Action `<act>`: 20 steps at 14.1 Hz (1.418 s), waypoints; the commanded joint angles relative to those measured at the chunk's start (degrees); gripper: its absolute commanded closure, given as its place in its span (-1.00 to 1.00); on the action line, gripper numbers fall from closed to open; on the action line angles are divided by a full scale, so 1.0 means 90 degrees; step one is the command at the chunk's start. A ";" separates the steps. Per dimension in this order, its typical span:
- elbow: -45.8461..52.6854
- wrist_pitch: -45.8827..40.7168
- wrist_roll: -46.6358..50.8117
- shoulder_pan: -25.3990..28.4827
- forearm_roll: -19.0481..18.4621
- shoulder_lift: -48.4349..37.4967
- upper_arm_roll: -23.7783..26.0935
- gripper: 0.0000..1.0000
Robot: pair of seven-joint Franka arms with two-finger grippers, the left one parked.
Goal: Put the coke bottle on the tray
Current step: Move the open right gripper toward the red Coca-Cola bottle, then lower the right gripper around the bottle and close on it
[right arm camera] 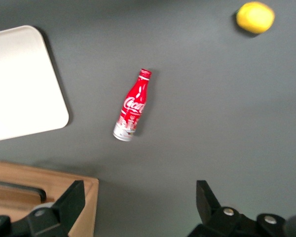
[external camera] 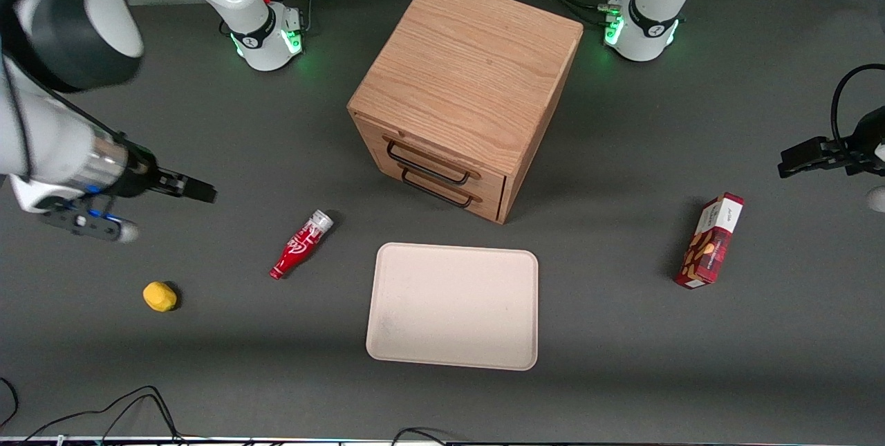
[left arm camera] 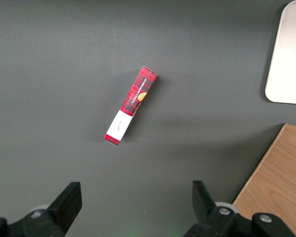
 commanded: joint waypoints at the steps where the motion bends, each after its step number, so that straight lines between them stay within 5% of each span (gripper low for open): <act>1: -0.1203 0.1182 0.0902 -0.0020 0.0097 -0.0191 0.0140 -1.00; 8: -0.3432 0.4435 0.2925 0.0000 -0.0341 -0.0026 0.0414 -1.00; 10: -0.3462 0.4925 0.3160 0.0039 -0.0371 0.0364 0.0424 -1.00; 15: -0.3423 0.5941 0.4235 0.0049 -0.1210 0.1175 0.0492 -1.00; 20: -0.3345 0.6293 0.4519 0.0185 -0.1338 0.1635 0.0521 -1.00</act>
